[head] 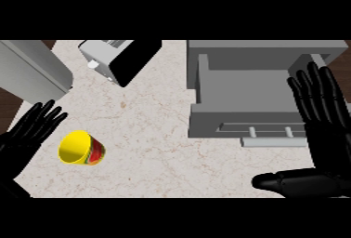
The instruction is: Pick up the cup, place it into the drawer and close the drawer
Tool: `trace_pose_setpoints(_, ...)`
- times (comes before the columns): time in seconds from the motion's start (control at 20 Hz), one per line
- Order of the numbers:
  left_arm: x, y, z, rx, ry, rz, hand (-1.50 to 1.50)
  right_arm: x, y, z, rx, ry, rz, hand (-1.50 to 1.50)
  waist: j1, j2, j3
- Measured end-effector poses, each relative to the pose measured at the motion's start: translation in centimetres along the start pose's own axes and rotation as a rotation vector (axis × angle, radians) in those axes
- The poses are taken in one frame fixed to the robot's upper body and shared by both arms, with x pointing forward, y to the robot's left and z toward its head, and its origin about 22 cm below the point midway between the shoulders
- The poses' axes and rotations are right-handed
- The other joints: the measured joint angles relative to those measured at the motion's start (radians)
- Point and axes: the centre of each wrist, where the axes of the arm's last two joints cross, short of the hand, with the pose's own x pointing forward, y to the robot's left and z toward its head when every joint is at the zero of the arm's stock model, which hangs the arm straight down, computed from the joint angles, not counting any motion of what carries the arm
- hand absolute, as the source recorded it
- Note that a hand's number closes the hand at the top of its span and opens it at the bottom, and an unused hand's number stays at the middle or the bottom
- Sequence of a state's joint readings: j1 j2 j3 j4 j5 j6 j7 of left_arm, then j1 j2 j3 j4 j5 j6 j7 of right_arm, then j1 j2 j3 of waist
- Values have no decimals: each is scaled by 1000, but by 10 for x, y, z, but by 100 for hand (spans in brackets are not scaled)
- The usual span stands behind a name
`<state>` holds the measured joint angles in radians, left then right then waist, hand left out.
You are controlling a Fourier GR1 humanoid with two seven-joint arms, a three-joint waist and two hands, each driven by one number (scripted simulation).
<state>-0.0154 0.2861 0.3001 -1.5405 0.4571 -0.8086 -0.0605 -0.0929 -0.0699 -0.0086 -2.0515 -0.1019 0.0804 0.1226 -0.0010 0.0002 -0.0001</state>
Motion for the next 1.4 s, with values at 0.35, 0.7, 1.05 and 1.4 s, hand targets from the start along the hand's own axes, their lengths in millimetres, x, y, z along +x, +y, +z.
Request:
trace_pose_setpoints(0.35, -34, 22, 11, 50, 56, -24, -150, 5, 3, -2, 8, 4, -6, -150, -2, 0, 0)
trace_pose_setpoints(0.7, -56, 35, 11, 85, 122, -42, -150, 2, -3, -5, 12, -3, -1, -150, -2, 1, 0)
trace_pose_setpoints(1.05, -85, 35, 15, 119, 165, -63, -150, 8, 0, -2, 17, -2, -11, -150, -5, 1, -1)
trace_pose_setpoints(1.4, -108, 41, 17, 170, 184, -91, -150, 4, -2, -2, 26, -1, -15, -150, -10, 3, -1)
